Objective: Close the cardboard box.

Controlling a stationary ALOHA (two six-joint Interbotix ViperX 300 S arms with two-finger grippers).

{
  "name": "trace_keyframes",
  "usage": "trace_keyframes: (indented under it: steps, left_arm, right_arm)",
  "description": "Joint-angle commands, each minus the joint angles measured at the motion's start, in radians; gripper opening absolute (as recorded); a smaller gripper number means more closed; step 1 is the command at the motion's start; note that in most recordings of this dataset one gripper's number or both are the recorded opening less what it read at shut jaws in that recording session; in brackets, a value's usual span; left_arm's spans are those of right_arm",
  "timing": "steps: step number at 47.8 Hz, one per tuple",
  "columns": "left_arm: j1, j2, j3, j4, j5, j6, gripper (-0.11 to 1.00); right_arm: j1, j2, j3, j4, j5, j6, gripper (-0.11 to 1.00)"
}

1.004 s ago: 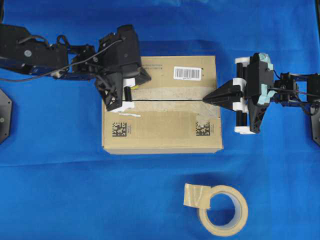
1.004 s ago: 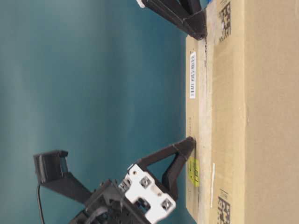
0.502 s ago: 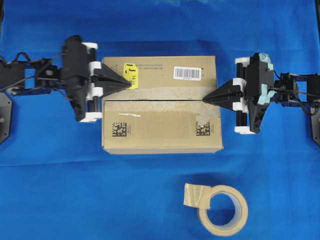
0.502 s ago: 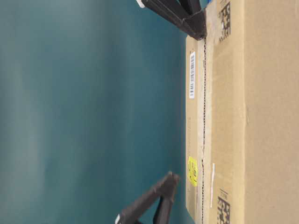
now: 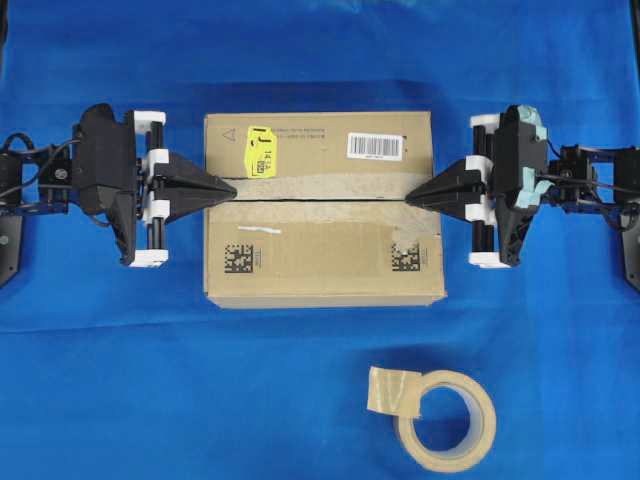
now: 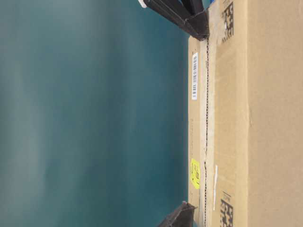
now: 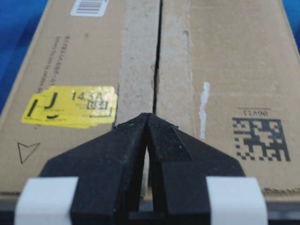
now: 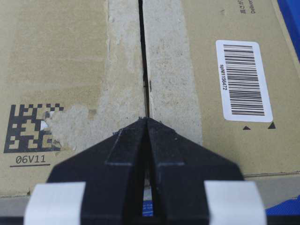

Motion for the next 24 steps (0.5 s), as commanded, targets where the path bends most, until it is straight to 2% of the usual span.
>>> trace_keyframes:
  steps: [1, 24]
  left_arm:
    - [-0.005, -0.005, 0.002, -0.003, -0.026, -0.002, 0.0]
    - [-0.005, 0.063, 0.011, -0.003, -0.061, -0.002, 0.0]
  right_arm:
    - [-0.009, 0.0, -0.008, 0.003, -0.005, 0.003, 0.0]
    - [-0.009, -0.002, -0.008, 0.005, -0.006, 0.005, 0.0]
